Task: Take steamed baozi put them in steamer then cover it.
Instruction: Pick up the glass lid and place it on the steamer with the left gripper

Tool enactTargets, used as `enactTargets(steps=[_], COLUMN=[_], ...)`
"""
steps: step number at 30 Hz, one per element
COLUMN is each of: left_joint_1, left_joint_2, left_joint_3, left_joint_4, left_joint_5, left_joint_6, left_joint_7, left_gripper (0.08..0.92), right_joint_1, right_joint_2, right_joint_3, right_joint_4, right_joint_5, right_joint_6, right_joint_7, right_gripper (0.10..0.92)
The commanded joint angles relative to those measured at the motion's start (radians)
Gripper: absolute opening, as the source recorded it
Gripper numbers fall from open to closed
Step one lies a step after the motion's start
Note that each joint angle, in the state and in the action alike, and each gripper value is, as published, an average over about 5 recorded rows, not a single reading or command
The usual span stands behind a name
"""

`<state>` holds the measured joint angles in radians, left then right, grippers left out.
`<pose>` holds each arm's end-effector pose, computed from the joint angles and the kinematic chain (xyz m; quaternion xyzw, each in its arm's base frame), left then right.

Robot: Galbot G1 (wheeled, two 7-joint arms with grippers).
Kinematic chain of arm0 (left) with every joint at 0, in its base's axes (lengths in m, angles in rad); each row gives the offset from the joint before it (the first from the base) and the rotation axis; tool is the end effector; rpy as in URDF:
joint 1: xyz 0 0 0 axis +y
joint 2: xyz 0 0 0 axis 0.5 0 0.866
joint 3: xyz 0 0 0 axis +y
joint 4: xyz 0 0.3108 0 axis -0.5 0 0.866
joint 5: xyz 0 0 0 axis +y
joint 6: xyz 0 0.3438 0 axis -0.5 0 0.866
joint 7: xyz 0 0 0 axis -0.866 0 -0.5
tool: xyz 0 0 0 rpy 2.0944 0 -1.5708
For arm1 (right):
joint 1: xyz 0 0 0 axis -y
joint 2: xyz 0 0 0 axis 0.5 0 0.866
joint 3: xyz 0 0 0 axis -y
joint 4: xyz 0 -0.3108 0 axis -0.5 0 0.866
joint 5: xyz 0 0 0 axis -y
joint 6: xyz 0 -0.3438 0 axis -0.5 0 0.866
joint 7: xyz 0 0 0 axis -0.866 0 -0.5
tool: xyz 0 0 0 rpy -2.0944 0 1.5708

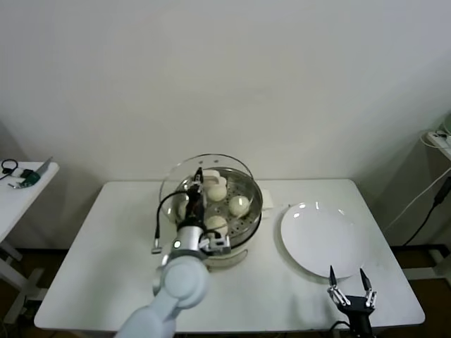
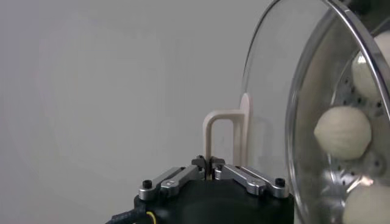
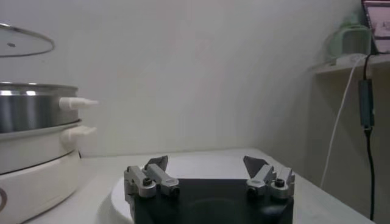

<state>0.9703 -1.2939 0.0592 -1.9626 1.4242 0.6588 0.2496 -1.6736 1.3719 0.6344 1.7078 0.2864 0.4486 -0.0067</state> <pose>0.2815 -0.1191 -0.1995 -0.0234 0.7313 0.6813 0.0221 0.1270 -0.0891 -0.4019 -0.0490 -0.9986 -0.0151 0.0090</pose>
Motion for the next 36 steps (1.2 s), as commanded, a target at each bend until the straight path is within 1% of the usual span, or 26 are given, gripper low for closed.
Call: enactTargets(steps=[1,8,16,26,36], left_joint_1=[-0.026,-0.028,-0.016,-0.015,-0.01], left_joint_2=[-0.135,-0.156,-0.137,-0.134,-0.122], left_joint_3=[0.077,0.069,0.05,0.032,0.029], left_joint_4=[0.131,0.184,0.204,0.234,0.232], left_joint_5=[0.118,0.121,0.117,0.099,0.09], left_joint_6=[0.025,0.018,0.011,0.005,-0.002], left_joint_7=[0.001,-0.018,-0.032,-0.062,-0.05], left_gripper=[0.133,0.133,0.133,0.133,0.133], right_joint_1=[-0.001,-0.002,-0.005,-0.006,-0.002], right_joint_2=[0.0,0.002,0.0,0.002,0.004], right_joint_3=[-0.002,-0.005,0.003,0.005,0.004], right_joint_4=[-0.006,-0.018,-0.013,-0.012,-0.014], right_joint_5=[0.007,0.008,0.016,0.019,0.016], right_joint_6=[0.01,0.021,0.024,0.026,0.026], right_joint_7=[0.0,0.0,0.0,-0.002,-0.004], right_gripper=[0.823,0.823,0.823,0.823,0.823])
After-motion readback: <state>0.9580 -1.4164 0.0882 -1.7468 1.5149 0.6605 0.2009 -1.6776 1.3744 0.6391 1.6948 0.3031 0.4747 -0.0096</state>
